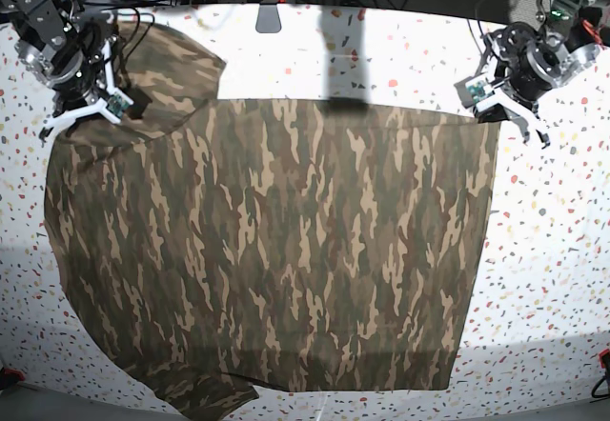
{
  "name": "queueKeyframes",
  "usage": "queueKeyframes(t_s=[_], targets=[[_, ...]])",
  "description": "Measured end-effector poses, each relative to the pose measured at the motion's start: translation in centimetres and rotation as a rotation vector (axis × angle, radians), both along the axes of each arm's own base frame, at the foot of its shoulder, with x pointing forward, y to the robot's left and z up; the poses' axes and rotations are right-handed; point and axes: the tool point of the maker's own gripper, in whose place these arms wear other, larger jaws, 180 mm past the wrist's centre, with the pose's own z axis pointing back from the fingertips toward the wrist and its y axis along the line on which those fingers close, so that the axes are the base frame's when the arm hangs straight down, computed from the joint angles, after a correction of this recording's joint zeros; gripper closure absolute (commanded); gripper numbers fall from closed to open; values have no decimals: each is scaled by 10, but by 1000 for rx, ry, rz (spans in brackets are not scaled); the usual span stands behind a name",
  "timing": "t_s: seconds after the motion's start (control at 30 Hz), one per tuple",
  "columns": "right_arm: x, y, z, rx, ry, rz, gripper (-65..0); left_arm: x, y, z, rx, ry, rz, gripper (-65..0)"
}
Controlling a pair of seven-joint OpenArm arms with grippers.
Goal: Fold the T-shirt properly
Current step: 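Lift the held edge and drag the shirt toward the robot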
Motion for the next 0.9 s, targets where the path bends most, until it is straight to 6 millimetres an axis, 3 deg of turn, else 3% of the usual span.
queueKeyframes(t_s=[0.17, 0.3, 0.5, 0.73, 0.9], targets=[[-5, -3, -1, 52, 26, -41, 0, -9, -6, 6, -31, -16, 28, 0], [-14, -8, -3, 54, 55, -49, 0, -29, -11, 14, -32, -42, 55, 0], [-48, -21, -9, 74, 106, -87, 0, -40, 0, 34, -103, -103, 152, 0], [-75, -37, 6, 181, 84, -186, 0, -59, 12, 43, -157, -87, 212, 0], [-95, -25, 16, 257, 29, -250, 0, -70, 2, 47, -185, -77, 232, 0]])
